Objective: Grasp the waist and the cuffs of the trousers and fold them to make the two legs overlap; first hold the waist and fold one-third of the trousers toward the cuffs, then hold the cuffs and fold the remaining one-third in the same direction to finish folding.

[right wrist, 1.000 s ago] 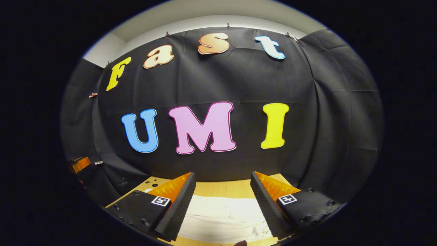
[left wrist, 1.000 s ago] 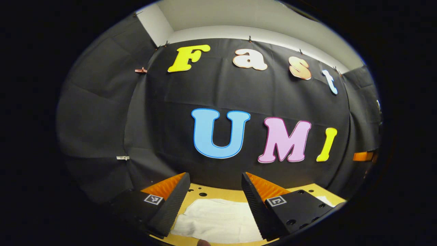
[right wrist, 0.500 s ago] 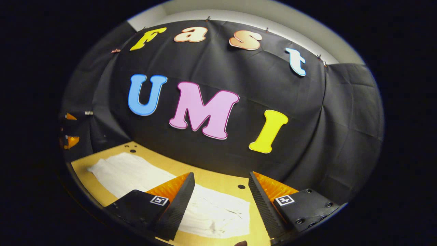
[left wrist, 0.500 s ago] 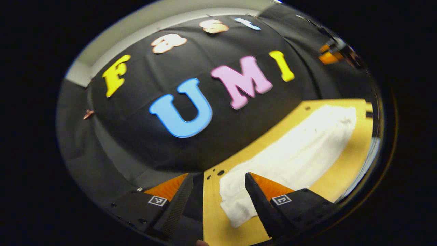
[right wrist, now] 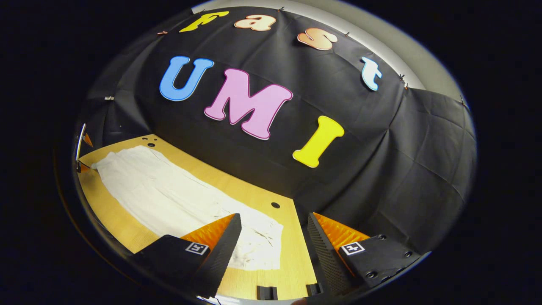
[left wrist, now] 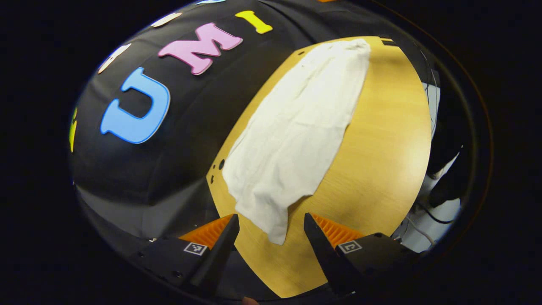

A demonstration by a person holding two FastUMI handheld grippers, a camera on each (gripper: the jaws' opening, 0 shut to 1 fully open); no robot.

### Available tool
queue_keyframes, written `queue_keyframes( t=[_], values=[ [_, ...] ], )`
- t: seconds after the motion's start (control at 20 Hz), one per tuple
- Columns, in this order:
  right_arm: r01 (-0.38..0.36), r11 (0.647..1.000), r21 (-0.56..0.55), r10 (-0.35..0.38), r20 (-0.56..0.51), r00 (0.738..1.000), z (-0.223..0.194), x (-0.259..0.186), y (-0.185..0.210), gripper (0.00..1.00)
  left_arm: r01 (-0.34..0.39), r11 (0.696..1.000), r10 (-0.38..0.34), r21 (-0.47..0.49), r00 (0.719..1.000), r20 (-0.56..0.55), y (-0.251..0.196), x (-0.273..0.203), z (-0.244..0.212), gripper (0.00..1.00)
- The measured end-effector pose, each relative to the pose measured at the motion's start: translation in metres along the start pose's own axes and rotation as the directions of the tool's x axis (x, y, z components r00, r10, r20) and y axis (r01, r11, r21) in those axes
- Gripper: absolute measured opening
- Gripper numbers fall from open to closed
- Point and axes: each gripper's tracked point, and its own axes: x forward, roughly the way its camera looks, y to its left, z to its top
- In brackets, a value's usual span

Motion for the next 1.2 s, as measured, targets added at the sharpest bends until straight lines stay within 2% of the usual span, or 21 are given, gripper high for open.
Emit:
queue_keyframes(
  t=[0.25,0.55,0.7,0.85,1.0,1.05,1.15,1.2],
  values=[
    [0.043,0.999,-0.011,-0.043,-0.063,0.997,-0.025,-0.019,-0.006,0.97,-0.015,0.999,0.017,0.040,0.999,-0.033,0.012,0.039,-0.011,0.96],
    [0.077,0.997,-0.017,-0.079,-0.128,0.989,-0.052,-0.024,-0.012,0.97,0.031,0.991,-0.025,0.132,0.999,-0.045,0.005,0.069,-0.008,0.94],
    [0.075,0.996,-0.042,-0.081,-0.160,0.984,-0.070,-0.020,-0.012,0.96,0.048,0.988,-0.040,0.146,0.998,-0.057,0.003,0.082,-0.004,0.88],
    [0.054,0.994,-0.095,-0.072,-0.189,0.979,-0.090,-0.013,-0.013,0.96,0.073,0.984,-0.055,0.162,0.993,-0.108,0.000,0.097,-0.006,0.72],
    [0.019,0.988,-0.152,-0.052,-0.217,0.975,-0.113,-0.003,-0.014,0.96,0.080,0.973,-0.038,0.217,0.981,-0.188,0.000,0.112,-0.015,0.33],
    [0.002,0.986,-0.168,-0.041,-0.228,0.973,-0.122,0.002,-0.014,0.96,0.073,0.970,-0.025,0.231,0.978,-0.207,0.002,0.116,-0.017,0.13],
    [-0.044,0.976,-0.213,-0.011,-0.248,0.969,-0.140,0.011,-0.009,0.96,0.077,0.966,-0.019,0.245,0.973,-0.229,0.002,0.118,-0.018,0.06],
    [-0.077,0.967,-0.245,0.012,-0.259,0.966,-0.150,0.016,-0.005,0.95,0.093,0.969,-0.039,0.229,0.972,-0.232,0.001,0.118,-0.017,0.06]
  ],
)
